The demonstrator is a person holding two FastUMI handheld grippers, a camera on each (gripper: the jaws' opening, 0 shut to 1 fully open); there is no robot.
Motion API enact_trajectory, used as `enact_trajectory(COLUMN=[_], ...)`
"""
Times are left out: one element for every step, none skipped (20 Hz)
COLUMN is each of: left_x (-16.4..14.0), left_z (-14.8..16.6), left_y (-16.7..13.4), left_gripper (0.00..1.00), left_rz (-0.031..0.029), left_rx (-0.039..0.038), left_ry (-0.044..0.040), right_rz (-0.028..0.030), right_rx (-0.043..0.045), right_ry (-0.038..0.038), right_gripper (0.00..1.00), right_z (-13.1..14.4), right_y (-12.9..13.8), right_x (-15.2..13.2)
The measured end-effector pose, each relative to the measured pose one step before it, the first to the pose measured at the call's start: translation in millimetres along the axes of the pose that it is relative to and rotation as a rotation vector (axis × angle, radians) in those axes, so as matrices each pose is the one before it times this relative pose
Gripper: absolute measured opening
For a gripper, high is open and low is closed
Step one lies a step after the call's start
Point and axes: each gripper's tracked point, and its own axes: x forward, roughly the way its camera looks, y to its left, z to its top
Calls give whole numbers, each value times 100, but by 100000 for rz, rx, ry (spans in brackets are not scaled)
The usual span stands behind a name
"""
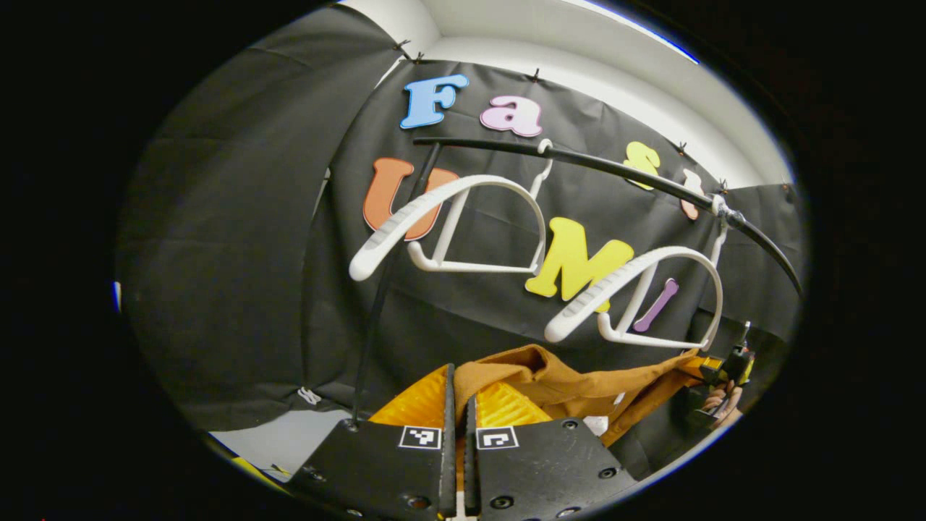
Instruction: Grasp the clothes on the hanger with both hands and then place them into the laundry hamper below.
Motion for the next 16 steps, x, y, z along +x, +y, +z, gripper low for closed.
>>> enact_trajectory(left_x=[-199, -257, -371, -189, -227, -313, -257, -318, -390, -217, -301, -269, -422, -426, -228, -254], left_z=[-470, -622, -673, -815, -656, -571, -687, -597, -511, -375, -209, -279, -328, -162, -230, -158], left_y=[-42, -82, -195, -147, -129, -368, -462, -555, -672, -842, -937, -853, -797, -892, -839, -895], left_gripper=[9, 9, 4, 4, 4, 4, 4, 4, 4, 4, 4, 4, 4, 4, 4, 4], left_rz=[-164, -548, -819, -529, 21, -266, -309, -873, -975, -1330, -1488, -1089, -1456, -1305, -1868, -1645], left_rx=[27, 74, -454, 96, 1192, 1879, 1673, 1084, 670, 659, 989, 1336, 969, 1086, 883, 1445], left_ry=[473, 852, 1172, 1652, 1169, 880, 953, 921, 807, 677, 525, 152, 603, 312, 632, 121], right_rz=[-1187, -1533, -1293, -1573, -991, -929, -170, -153, 367, 104, 1028, 937, 949, 855, 1081, 891], right_rx=[-147, -571, -1366, -1594, -1862, -1243, -1029, -807, -692, -636, -583, -793, -319, -122, 128, -99], right_ry=[661, 857, 1838, 1279, 1514, 1338, 1685, 1467, 1403, 1562, 1632, 1883, 1663, 1759, 1342, 1603], right_gripper=[7, 7, 7, 7, 7, 7, 7, 7, 7, 7, 7, 7, 7, 7, 7, 7], right_z=[-577, -626, -847, -742, -929, -836, -1089, -839, -908, -961, -1079, -1082, -988, -975, -949, -857], right_y=[-653, -734, -407, -432, -344, -257, -193, 88, 169, 132, 442, 433, 351, 370, 283, 328], right_x=[-232, -99, -325, -175, -196, -160, -320, -287, -222, -270, -330, -395, -257, -403, -354, -377])
